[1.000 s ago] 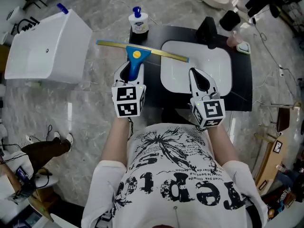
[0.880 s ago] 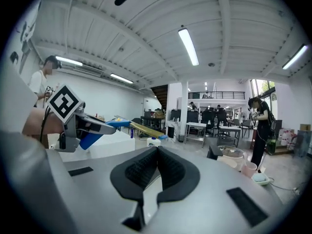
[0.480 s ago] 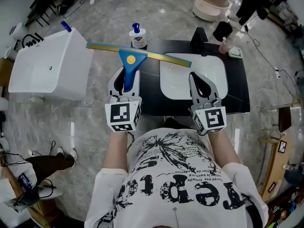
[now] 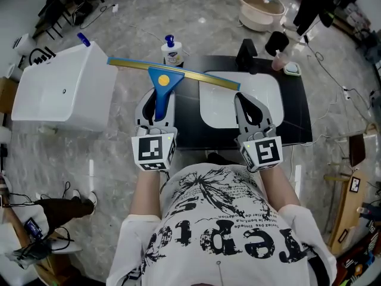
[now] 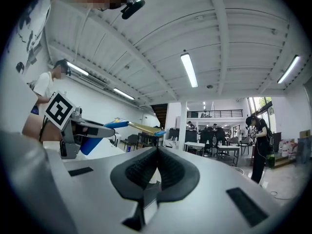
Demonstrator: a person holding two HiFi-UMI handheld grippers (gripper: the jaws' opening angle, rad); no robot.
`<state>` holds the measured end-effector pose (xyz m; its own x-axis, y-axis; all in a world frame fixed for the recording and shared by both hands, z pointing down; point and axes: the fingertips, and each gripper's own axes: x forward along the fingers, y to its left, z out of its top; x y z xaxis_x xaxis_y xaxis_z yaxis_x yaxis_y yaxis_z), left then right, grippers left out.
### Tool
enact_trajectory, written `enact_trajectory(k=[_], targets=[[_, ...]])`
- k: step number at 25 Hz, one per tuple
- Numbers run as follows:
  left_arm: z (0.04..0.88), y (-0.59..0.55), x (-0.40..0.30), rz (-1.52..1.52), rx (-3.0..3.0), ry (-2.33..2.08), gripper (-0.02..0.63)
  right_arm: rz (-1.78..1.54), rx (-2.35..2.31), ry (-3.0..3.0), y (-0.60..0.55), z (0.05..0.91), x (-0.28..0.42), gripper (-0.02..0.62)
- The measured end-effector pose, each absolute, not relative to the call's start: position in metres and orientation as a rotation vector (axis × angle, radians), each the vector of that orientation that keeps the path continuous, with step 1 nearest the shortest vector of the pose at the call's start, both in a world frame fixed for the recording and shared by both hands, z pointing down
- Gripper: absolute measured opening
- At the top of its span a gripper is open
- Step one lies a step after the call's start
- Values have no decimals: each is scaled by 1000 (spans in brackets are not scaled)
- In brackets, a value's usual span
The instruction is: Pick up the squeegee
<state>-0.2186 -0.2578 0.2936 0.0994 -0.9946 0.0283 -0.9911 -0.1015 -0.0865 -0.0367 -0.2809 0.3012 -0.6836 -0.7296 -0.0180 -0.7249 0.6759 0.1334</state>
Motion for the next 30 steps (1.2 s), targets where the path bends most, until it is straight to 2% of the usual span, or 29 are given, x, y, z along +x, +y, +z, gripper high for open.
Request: enact_trajectory(k=[30], targets=[[334, -283, -213, -215, -2347, 2141, 146, -124, 1180, -2850, -301, 314, -39, 12]])
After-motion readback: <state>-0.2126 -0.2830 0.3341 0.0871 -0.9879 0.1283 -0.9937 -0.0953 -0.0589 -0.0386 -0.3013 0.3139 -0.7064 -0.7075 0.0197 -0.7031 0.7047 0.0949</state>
